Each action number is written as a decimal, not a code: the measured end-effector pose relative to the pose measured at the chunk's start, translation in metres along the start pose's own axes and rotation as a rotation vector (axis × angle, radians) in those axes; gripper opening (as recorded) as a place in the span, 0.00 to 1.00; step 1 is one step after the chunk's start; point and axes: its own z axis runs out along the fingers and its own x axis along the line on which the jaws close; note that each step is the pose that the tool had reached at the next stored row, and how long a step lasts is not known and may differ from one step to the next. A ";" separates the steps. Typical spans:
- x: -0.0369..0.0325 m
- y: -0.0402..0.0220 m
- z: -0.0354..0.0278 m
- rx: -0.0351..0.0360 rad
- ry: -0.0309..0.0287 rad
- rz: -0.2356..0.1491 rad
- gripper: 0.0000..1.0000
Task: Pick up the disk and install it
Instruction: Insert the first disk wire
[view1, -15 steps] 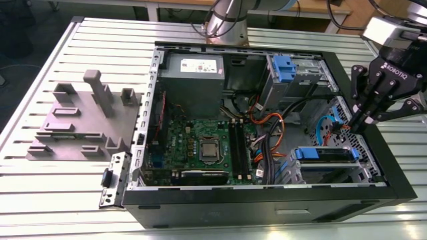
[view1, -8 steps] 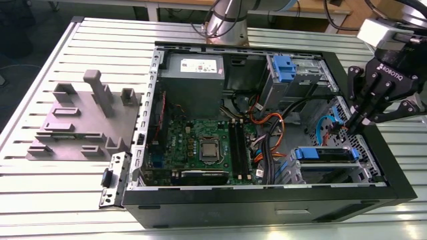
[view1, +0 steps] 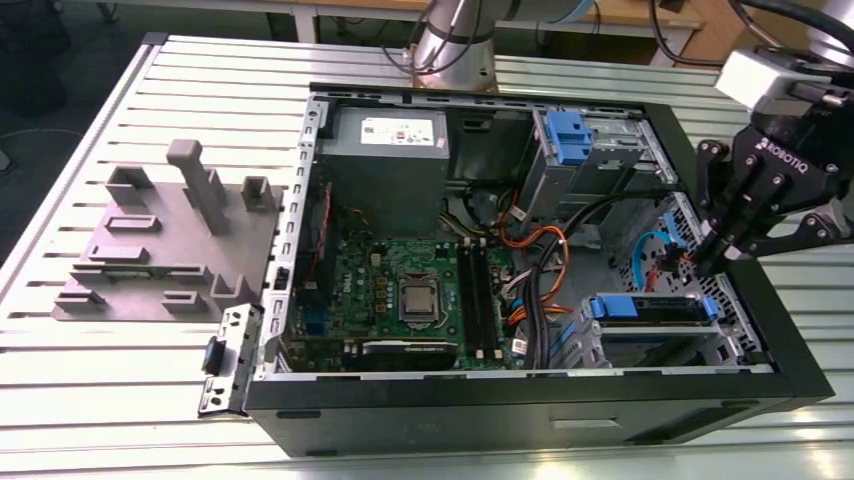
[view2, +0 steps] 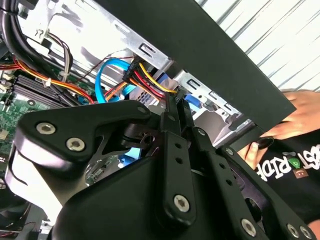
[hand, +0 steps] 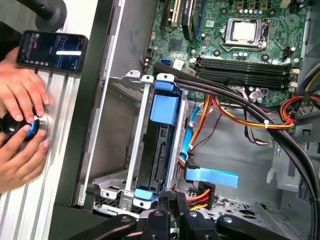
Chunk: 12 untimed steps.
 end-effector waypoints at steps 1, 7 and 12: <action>0.0005 0.0009 0.0002 0.0020 -0.0032 0.000 0.17; 0.0024 0.0079 0.0014 0.0206 -0.0078 0.001 0.17; 0.0037 0.0136 0.0024 0.0362 -0.0072 0.003 0.17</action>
